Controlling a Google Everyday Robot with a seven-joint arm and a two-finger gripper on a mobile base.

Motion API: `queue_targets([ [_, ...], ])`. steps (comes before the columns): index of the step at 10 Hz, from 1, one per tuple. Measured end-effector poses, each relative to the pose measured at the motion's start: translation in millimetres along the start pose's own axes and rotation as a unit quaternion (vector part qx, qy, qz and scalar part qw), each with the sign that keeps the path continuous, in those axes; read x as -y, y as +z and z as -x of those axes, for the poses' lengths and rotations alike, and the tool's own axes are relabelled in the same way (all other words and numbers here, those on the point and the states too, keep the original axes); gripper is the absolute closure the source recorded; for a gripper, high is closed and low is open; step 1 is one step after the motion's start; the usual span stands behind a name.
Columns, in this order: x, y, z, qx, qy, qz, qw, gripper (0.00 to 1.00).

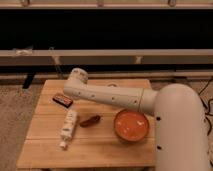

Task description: Place the bottle in the ceramic bowl

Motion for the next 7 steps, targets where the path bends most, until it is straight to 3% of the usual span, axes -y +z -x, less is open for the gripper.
queue_targets([
  [4,-2,-3,0,0.002,-0.002,0.0,1.0,0.7],
  [7,-27,-11,-9,0.005,-0.017,0.002,0.9998,0.7],
])
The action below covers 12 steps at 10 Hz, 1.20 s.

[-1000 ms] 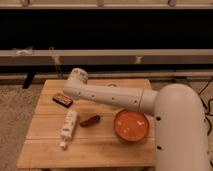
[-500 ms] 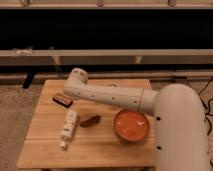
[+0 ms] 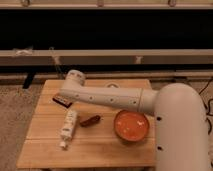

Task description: Place the bottle in the ceramic bowl

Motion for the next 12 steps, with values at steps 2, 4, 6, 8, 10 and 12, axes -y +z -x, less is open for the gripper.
queue_targets([
  [2,-17,-5,-9,-0.001,-0.014,0.002,0.9999,0.7],
  [4,-34,-13,-21,-0.001,-0.031,0.004,0.9995,0.7],
  [6,-42,-17,-29,-0.004,-0.039,0.003,0.9992,0.7],
  [8,-53,-21,-39,-0.008,-0.05,0.003,0.9987,0.7],
  [10,-65,-22,-48,-0.014,-0.06,0.003,0.9981,0.72],
  [12,-75,-25,-58,-0.015,-0.063,0.004,0.9979,0.72],
])
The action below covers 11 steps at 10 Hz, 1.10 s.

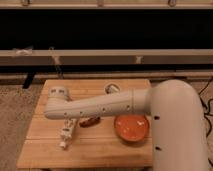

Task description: Place the bottle in the ceramic bowl

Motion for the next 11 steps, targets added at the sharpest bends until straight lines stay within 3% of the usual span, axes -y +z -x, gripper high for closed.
queue_targets([
  [5,-10,-18,-10,0.009,0.005,-0.002,0.9999,0.23],
  [8,-11,-21,-10,-0.001,0.012,0.0,0.9999,0.2],
  [11,-16,-6,-5,-0.026,0.005,0.001,0.9996,0.2],
])
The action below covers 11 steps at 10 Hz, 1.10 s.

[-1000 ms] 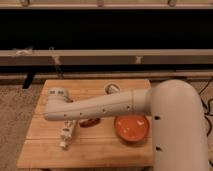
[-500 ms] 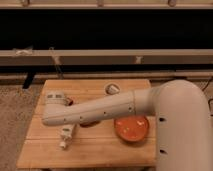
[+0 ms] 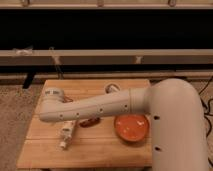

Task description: Place the bottle in the ceramic bowl

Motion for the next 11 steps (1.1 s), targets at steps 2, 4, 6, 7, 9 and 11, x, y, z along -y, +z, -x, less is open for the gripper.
queue_targets([
  [2,1,20,3,-0.025,0.005,0.0,0.9997,0.2],
  [4,1,42,3,-0.055,0.013,0.002,0.9984,0.2],
  [6,7,52,-1,-0.073,0.027,0.001,0.997,0.2],
  [7,10,54,-4,-0.084,0.034,0.001,0.9959,0.2],
  [9,15,63,-11,-0.103,0.046,0.003,0.9937,0.2],
  [11,19,72,-16,-0.118,0.053,0.01,0.9916,0.22],
])
